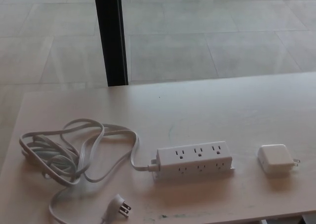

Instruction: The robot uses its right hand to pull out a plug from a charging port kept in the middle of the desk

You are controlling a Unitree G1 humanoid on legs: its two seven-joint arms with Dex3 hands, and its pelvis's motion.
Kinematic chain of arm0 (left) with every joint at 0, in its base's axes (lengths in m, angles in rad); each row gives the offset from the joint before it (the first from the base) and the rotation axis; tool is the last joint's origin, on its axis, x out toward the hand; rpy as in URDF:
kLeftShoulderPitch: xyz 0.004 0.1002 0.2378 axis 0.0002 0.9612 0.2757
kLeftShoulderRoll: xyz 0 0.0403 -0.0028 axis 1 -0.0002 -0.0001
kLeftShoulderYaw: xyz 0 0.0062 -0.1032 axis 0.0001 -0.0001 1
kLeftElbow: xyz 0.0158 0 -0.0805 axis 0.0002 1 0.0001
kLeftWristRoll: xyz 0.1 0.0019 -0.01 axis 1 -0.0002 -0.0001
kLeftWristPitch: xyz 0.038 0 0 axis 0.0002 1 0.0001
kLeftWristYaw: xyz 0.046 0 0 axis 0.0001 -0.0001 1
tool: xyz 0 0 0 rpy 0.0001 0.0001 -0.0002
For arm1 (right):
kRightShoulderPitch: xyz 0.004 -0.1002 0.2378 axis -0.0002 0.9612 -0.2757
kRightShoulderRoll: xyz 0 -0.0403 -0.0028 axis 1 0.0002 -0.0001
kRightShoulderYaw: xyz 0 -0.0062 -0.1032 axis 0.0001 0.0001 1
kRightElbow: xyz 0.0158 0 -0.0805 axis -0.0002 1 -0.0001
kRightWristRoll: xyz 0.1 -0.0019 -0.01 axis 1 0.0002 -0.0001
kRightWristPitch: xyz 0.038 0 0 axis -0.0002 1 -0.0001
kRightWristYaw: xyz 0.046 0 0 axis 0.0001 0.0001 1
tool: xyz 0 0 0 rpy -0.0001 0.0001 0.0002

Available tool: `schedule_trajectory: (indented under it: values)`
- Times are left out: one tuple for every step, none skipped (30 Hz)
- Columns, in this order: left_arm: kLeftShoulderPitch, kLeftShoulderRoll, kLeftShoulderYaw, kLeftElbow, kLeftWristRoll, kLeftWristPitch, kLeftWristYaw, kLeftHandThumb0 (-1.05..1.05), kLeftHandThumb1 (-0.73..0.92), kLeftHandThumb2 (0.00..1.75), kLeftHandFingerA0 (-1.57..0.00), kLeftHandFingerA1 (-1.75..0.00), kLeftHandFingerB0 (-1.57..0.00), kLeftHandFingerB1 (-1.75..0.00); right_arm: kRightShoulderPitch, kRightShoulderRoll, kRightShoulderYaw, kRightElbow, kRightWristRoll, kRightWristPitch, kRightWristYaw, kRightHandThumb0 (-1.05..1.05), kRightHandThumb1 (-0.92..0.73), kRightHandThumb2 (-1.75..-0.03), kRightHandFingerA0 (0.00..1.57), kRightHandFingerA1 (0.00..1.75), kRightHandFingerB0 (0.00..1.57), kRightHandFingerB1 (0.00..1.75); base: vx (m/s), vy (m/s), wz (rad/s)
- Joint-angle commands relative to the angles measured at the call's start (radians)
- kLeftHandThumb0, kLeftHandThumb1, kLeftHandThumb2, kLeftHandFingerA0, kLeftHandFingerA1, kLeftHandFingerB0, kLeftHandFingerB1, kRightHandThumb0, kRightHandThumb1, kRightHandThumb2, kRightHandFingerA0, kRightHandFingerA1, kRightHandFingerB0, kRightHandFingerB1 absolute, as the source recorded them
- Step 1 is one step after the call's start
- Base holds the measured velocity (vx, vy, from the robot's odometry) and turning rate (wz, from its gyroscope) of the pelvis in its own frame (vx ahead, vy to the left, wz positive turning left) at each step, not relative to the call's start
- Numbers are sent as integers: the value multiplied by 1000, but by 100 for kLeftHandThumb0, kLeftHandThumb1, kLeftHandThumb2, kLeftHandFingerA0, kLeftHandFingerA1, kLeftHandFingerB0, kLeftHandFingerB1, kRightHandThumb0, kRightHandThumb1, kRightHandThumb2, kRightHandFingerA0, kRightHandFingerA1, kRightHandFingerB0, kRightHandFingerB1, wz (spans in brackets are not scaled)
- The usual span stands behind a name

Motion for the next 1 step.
schedule_trajectory:
  values:
    - [3,23,-6,10,3,14,-26,-67,76,63,-62,-46,-48,-37,10,-18,8,-11,4,-23,3,-71,-51,-55,64,72,60,59,0,0,0]
